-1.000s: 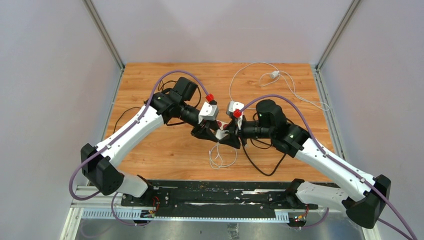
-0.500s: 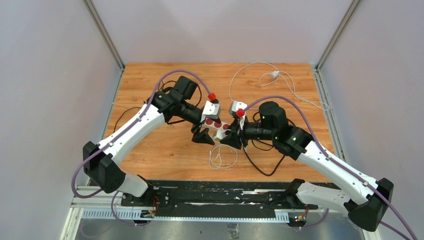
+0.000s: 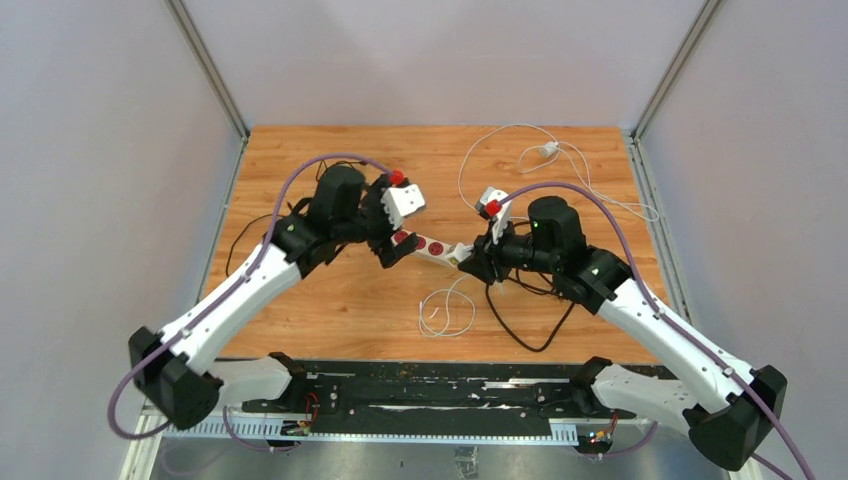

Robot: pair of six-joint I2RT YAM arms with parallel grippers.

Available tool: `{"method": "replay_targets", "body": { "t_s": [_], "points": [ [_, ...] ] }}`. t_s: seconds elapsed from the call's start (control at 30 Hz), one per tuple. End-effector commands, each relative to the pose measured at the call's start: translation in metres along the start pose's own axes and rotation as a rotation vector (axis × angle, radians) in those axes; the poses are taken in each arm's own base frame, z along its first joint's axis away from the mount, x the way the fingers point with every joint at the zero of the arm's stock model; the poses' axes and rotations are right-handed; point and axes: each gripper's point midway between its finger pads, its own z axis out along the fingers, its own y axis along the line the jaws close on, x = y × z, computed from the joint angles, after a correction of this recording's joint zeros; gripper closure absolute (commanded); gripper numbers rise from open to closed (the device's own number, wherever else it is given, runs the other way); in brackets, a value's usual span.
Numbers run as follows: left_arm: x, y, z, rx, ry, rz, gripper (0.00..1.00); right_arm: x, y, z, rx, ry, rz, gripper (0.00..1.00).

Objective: Insert the plug

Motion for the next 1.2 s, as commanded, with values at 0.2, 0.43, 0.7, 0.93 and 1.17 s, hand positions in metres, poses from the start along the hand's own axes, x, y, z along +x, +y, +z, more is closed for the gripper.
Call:
{"method": "replay_targets", "body": {
  "t_s": [0.2, 0.43, 0.7, 0.93, 1.17],
  "points": [
    [0.009, 0.040, -0.077, -0.614, -0.421, -0.516, 0.00, 0.039, -0.052, 0.003, 0.123, 0.195, 0.022, 1.00],
    [0.100, 0.051, -0.062, -0.861, -0.215, -0.953, 0.00, 0.053, -0.074, 0.029, 0.006, 0.368, -0.191, 1.00],
    [0.144, 0.044, -0.048, -0.812, -0.151, -1.084, 0.00, 0.063, -0.109, 0.056, -0.020, 0.476, -0.265, 1.00],
    [0.164, 0.043, -0.056, -0.862, -0.139, -1.080, 0.00, 0.077, -0.128, 0.072, -0.043, 0.525, -0.284, 1.00],
    [0.165, 0.044, -0.052, -0.845, -0.130, -1.056, 0.00, 0.093, -0.139, 0.083, -0.081, 0.568, -0.285, 1.00]
  ]
}}
